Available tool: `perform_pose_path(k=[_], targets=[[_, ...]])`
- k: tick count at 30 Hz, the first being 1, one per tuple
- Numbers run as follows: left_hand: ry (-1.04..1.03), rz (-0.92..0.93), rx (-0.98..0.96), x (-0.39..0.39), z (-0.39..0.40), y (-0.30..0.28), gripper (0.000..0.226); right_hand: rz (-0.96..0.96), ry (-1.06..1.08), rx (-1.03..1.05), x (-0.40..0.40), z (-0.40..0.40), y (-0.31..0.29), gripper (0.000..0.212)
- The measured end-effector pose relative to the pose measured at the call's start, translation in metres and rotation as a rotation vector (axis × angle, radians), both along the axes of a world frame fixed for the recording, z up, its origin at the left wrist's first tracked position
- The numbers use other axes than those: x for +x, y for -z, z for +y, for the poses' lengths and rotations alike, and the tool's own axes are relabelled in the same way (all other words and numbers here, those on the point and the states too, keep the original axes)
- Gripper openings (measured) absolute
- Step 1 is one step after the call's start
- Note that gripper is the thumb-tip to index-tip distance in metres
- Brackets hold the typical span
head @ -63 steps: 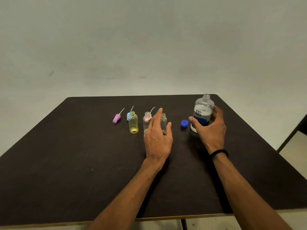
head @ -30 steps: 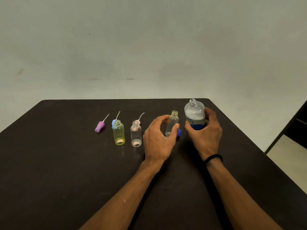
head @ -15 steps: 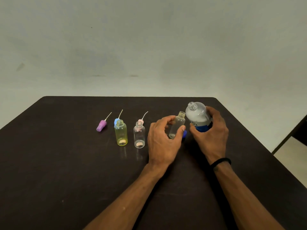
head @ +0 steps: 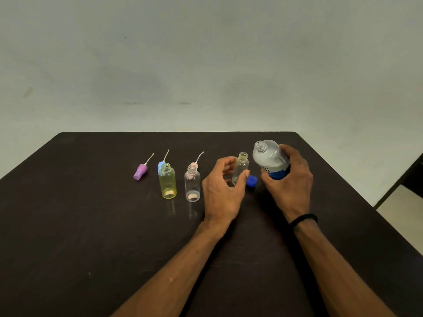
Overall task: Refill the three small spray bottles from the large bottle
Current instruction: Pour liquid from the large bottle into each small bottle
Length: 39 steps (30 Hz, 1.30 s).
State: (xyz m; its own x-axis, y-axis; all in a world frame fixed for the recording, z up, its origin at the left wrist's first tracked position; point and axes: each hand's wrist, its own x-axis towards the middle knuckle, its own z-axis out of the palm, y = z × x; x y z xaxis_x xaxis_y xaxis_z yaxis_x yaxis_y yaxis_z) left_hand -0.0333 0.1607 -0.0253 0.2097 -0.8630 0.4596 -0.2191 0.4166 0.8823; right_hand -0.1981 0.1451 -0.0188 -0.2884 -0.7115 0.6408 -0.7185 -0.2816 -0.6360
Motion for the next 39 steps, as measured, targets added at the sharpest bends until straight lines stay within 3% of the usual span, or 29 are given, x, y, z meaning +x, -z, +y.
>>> perform_pose_path(k=[39], targets=[[-0.014,-0.062,0.025,0.002,-0.008,0.008,0.049,0.122,0.027,-0.096,-0.009,-0.008,0.01,0.081]])
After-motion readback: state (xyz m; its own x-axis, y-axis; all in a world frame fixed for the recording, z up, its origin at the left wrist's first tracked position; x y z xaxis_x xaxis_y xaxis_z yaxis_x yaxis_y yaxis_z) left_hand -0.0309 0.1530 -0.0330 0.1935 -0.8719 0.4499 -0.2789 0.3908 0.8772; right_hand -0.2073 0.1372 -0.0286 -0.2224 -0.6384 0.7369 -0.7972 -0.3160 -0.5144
